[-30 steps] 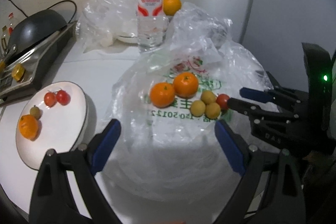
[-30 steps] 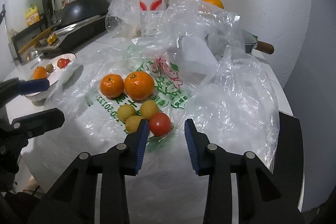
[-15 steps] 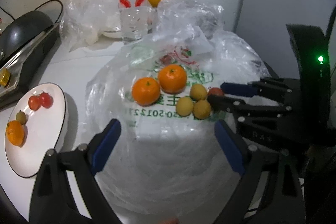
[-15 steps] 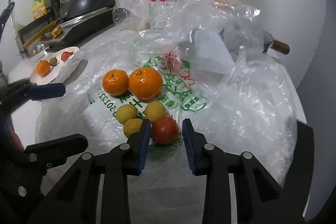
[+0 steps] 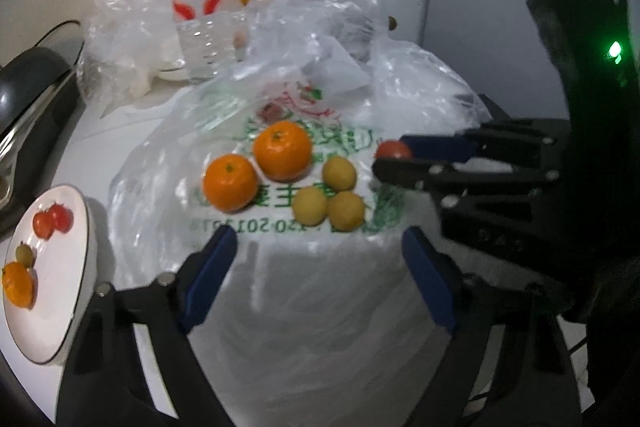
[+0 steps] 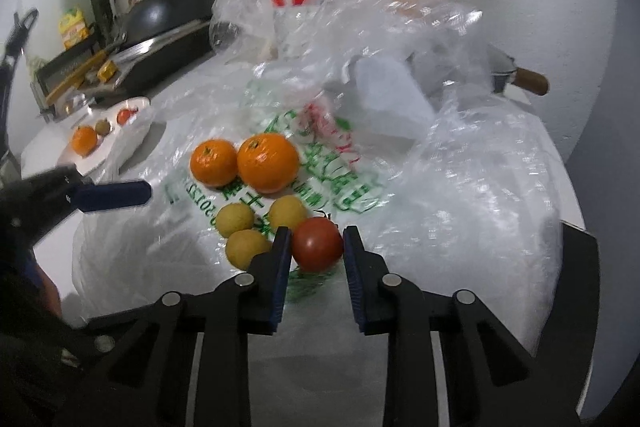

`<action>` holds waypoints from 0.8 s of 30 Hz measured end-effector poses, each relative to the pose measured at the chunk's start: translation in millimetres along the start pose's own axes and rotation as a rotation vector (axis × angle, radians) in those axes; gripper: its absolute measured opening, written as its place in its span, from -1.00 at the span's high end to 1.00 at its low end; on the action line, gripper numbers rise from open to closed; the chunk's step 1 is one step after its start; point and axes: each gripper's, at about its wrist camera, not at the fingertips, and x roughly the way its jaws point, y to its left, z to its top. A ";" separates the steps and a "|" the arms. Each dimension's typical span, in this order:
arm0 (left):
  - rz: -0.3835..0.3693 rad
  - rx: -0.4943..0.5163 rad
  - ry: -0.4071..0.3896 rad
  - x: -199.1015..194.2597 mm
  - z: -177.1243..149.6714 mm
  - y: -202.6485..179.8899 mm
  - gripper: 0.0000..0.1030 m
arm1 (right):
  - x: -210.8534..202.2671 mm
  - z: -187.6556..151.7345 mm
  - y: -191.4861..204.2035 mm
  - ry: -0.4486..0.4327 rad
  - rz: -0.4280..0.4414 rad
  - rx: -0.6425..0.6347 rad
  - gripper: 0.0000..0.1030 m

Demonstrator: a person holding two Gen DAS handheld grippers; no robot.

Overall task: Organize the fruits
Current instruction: 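Grasp a yellow-green fruit with the left gripper while the right gripper grasps a red tomato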

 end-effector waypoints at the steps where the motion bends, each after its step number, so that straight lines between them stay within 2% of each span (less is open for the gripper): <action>1: -0.001 0.010 0.002 1.8 1.3 -2.5 -0.47 | -3.5 0.5 -3.1 -0.010 -0.003 0.007 0.45; 3: -0.017 0.022 0.015 7.7 3.2 -6.7 -0.37 | -10.3 1.4 -8.7 -0.032 -0.004 0.019 0.45; 6: -0.029 0.027 0.040 17.0 3.7 -9.5 -0.11 | -17.2 2.3 -12.9 -0.054 -0.002 0.027 0.45; 10: -0.035 0.020 0.078 30.1 5.0 -11.2 0.02 | -20.0 1.4 -14.5 -0.066 0.007 0.028 0.45; 21: -0.053 -0.023 0.104 46.1 17.9 -1.9 0.04 | -24.9 -1.3 -16.1 -0.080 0.022 0.029 0.45; 24: -0.065 -0.048 0.107 50.8 21.6 1.1 0.10 | -25.0 -1.6 -17.2 -0.084 0.022 0.037 0.45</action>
